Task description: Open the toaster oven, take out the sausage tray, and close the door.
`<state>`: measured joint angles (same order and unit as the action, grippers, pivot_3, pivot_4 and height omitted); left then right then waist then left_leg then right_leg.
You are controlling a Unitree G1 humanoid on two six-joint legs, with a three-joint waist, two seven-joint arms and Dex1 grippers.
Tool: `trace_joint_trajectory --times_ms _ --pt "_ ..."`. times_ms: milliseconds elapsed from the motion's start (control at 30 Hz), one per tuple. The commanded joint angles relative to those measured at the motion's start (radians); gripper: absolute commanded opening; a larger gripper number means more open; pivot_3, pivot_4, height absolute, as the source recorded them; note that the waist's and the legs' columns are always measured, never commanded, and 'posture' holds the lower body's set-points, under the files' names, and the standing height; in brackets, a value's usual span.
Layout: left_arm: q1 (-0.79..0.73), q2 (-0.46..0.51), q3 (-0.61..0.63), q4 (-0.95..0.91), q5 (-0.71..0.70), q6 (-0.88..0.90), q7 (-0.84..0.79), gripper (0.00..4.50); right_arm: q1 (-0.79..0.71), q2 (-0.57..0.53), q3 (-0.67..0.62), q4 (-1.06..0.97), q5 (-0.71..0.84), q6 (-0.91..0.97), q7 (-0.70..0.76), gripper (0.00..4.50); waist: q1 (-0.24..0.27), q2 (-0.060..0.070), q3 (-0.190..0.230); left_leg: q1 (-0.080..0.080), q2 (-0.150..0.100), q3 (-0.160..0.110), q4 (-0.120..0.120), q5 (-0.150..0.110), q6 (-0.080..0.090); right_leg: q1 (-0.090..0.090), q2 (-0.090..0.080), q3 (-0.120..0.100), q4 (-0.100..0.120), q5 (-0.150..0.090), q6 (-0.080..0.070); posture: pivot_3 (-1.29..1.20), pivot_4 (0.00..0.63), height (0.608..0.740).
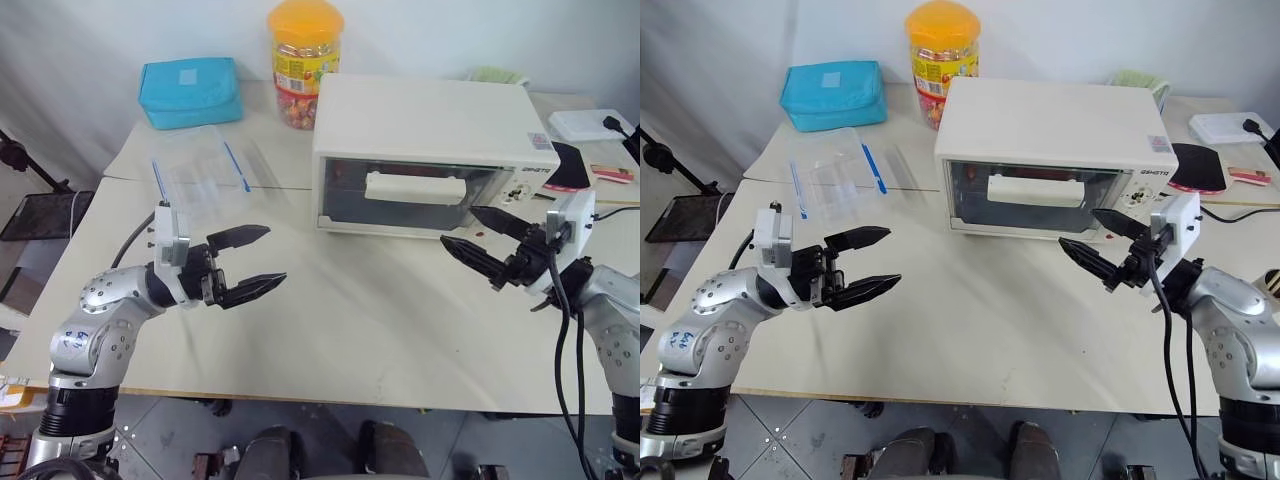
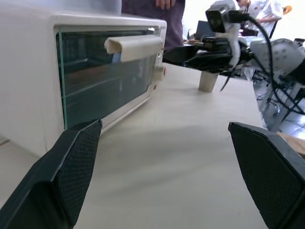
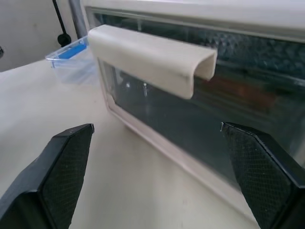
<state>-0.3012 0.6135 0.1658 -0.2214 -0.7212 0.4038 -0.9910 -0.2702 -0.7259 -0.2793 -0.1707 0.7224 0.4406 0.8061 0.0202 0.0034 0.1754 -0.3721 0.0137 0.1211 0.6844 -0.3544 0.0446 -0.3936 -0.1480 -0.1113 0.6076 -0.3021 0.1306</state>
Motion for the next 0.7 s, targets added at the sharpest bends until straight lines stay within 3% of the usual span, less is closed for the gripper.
trace_joint_trajectory --times_ms 33,333,533,633,700 --pt "-0.008 -0.006 0.0 -0.023 -0.019 0.012 -0.001 4.5 -0.059 0.023 0.011 0.022 -0.012 -0.013 0.009 4.44 0.001 0.0 0.0 0.0 0.0 0.0 0.0 0.0 0.0 0.0 0.0 0.0 0.0 0.0 0.0 0.0 0.15 0.74" --pt "0.037 -0.014 -0.009 -0.047 -0.01 0.057 0.033 4.5 -0.101 0.049 0.024 -0.025 0.001 -0.042 0.104 4.44 0.001 0.0 0.0 0.0 0.0 0.0 0.001 0.001 0.0 0.0 0.0 0.0 0.0 0.0 0.0 0.0 0.15 0.74" --pt "-0.024 -0.038 -0.006 0.053 0.04 0.074 0.124 4.5 0.069 0.003 0.054 -0.111 -0.081 -0.133 0.23 4.44 0.003 0.0 0.0 0.0 0.0 -0.001 0.001 0.001 0.0 0.001 0.0 0.0 0.0 0.0 0.0 0.0 0.15 0.74" --pt "-0.119 -0.068 -0.018 0.157 0.087 0.037 0.144 3.96 0.14 -0.005 0.062 -0.115 -0.149 -0.212 0.265 4.5 0.003 -0.001 0.001 0.001 0.0 0.0 0.001 0.001 0.0 0.001 0.001 0.0 0.0 0.0 0.0 0.0 0.15 0.74" --pt "-0.193 -0.104 -0.037 0.221 0.104 0.024 0.15 3.33 0.161 -0.003 0.069 -0.1 -0.188 -0.266 0.274 4.5 0.003 -0.001 0.001 0.0 0.0 0.0 0.001 0.002 -0.001 0.001 0.001 0.0 0.0 0.0 0.001 0.0 0.15 0.74"
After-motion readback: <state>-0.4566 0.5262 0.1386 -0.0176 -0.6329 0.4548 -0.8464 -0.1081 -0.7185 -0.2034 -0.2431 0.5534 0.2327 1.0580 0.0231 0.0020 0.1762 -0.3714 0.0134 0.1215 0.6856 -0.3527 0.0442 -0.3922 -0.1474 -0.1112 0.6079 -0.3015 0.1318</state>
